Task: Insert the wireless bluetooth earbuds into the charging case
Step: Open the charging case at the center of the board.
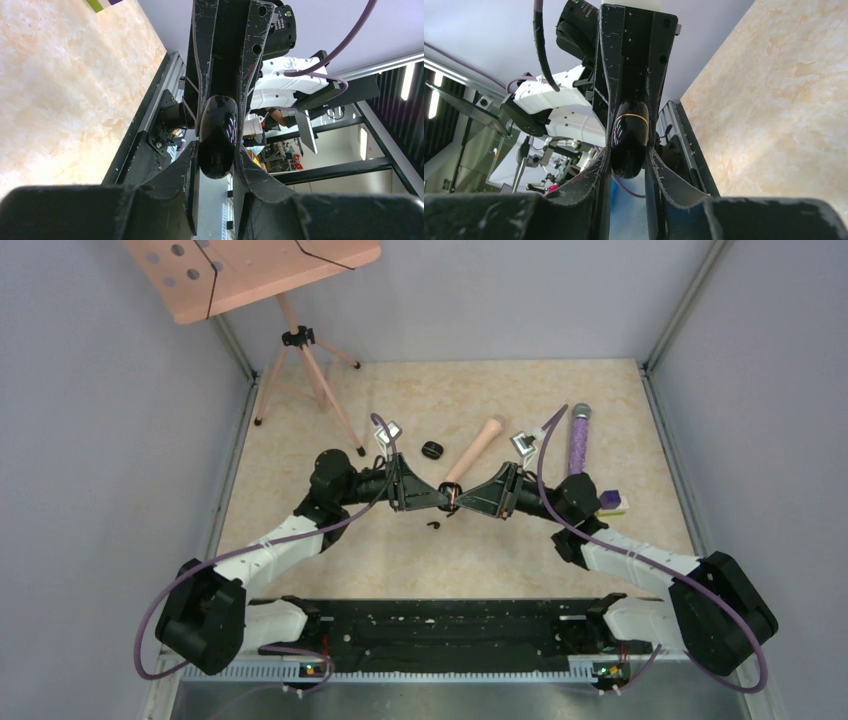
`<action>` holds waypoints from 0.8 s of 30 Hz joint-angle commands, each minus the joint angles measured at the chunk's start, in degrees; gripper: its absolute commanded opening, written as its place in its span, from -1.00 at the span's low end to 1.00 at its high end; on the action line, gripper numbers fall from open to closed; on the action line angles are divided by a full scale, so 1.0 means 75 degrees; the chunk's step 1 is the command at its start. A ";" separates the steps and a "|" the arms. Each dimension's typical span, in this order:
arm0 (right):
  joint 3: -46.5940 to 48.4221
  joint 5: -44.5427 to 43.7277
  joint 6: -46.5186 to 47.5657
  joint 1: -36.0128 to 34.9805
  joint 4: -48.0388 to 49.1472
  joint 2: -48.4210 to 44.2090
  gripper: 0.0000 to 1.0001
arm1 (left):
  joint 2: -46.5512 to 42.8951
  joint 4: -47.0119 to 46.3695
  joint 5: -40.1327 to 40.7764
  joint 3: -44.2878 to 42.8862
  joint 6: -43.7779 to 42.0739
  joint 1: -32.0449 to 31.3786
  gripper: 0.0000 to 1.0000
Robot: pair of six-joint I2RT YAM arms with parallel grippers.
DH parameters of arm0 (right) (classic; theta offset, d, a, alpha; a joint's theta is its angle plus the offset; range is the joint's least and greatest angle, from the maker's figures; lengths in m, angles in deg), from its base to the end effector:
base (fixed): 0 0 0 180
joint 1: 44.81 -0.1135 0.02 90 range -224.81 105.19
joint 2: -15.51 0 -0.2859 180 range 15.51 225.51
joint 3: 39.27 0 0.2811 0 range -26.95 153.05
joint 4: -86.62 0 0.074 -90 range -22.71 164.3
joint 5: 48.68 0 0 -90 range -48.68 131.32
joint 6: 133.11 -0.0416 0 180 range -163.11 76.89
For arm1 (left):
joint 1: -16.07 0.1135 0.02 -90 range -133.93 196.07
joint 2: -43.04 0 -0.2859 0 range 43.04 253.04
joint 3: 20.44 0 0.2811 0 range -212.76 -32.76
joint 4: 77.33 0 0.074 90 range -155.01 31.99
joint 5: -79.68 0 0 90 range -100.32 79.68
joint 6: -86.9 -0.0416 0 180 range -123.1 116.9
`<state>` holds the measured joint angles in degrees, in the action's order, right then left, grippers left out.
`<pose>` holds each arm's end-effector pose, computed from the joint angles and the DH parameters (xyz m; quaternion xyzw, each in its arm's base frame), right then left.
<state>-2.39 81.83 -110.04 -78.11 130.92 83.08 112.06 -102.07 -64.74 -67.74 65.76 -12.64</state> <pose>0.1985 0.1628 0.2592 -0.0926 0.6340 0.7030 0.3085 0.2266 -0.1627 0.2816 0.1015 0.6887 -0.6927 0.1884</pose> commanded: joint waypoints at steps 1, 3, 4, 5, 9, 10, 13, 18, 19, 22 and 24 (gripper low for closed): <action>0.0075 -0.0081 0.0108 -0.0097 0.0476 -0.0036 -1.00 | -0.0109 -0.0541 -0.0184 0.0042 -0.0005 -0.0025 -1.00; -0.0018 -0.0083 0.0055 -0.0093 0.0587 -0.0075 -1.00 | -0.0130 -0.0550 -0.0212 0.0039 -0.0020 -0.0027 -1.00; -0.0068 -0.0084 0.0006 -0.0094 0.0654 -0.0089 -1.00 | -0.0140 -0.0519 -0.0213 0.0036 -0.0048 -0.0019 -1.00; -0.0114 -0.0082 -0.0036 -0.0085 0.0709 -0.0107 -1.00 | -0.0134 -0.0442 -0.0219 0.0028 -0.0111 -0.0026 -1.00; -0.0191 -0.0094 -0.0072 -0.0057 0.0588 -0.0253 -1.00 | -0.0113 0.0457 -0.0145 -0.0139 -0.0764 -0.0016 -0.96; -0.0182 -0.0134 0.0026 -0.0051 0.0325 -0.0350 -1.00 | -0.0114 0.0730 -0.0090 -0.0187 -0.0956 -0.0007 -0.84; -0.0175 -0.0349 0.0473 -0.0026 -0.0716 -0.0716 -1.00 | -0.0069 0.1246 0.0048 -0.0278 -0.1311 -0.0007 -0.23; -0.0080 -0.0754 0.1164 0.0054 -0.2712 -0.1457 -1.00 | 0.0084 0.2127 0.0340 -0.0445 -0.1825 0.0018 0.62; -0.0060 -0.0857 0.1278 0.0076 -0.3085 -0.1605 -1.00 | 0.0128 0.2272 0.0416 -0.0463 -0.1909 0.0013 0.67; 0.0076 -0.1098 0.1661 0.0126 -0.4196 -0.1905 -1.00 | 0.0283 0.2624 0.0601 -0.0504 -0.2149 0.0028 0.73; 0.0108 -0.1135 0.1733 0.0172 -0.4502 -0.2001 -1.00 | 0.0404 0.2776 0.0729 -0.0521 -0.2221 0.0027 0.74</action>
<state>-4.03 76.15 -101.50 -77.63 106.89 70.20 113.81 -84.74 -61.70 -69.36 52.93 -12.75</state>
